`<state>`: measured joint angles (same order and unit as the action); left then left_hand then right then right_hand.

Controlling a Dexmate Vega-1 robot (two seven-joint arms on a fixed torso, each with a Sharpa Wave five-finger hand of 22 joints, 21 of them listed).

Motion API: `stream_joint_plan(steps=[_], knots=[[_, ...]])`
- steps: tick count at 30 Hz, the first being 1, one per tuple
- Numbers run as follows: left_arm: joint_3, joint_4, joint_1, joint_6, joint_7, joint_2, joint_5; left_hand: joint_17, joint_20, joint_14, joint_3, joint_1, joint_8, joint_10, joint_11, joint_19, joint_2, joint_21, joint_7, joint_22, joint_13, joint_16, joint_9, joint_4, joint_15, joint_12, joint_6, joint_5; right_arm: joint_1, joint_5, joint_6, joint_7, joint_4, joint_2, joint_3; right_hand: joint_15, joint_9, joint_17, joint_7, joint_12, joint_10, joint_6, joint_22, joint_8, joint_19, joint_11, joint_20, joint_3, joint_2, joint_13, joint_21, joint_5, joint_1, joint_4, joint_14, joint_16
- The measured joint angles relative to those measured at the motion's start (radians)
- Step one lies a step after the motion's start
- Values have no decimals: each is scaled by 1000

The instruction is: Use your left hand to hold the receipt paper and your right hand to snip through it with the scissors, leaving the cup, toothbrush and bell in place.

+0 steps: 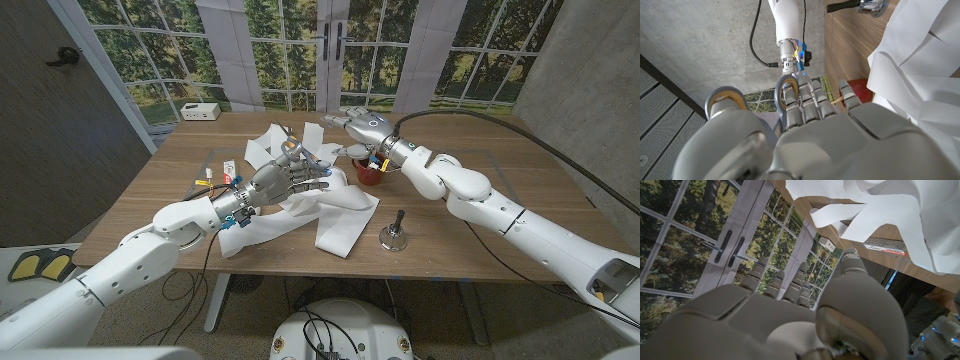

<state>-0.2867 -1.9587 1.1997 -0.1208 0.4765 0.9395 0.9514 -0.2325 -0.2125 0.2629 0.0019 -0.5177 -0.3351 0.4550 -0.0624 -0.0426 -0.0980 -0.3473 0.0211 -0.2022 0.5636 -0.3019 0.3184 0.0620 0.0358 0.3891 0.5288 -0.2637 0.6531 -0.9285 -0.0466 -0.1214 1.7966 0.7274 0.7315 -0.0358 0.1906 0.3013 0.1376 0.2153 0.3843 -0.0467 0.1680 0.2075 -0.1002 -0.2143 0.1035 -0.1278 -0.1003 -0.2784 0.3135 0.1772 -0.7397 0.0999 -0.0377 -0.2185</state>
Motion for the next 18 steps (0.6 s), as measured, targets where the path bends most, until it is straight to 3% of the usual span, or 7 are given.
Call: stream_joint_plan(steps=[18], knots=[[-17,8,-22,14,0,-7,-3,0,0,0,-3,-5,0,1,0,0,5,1,-4,0,4,0,0,-3,0,-5,3,0,-38,4,-15,14,-58,-20,41,0,0,-9,0,0,11,0,0,0,-5,0,-5,0,0,5,-8,0,0,0,0,0]])
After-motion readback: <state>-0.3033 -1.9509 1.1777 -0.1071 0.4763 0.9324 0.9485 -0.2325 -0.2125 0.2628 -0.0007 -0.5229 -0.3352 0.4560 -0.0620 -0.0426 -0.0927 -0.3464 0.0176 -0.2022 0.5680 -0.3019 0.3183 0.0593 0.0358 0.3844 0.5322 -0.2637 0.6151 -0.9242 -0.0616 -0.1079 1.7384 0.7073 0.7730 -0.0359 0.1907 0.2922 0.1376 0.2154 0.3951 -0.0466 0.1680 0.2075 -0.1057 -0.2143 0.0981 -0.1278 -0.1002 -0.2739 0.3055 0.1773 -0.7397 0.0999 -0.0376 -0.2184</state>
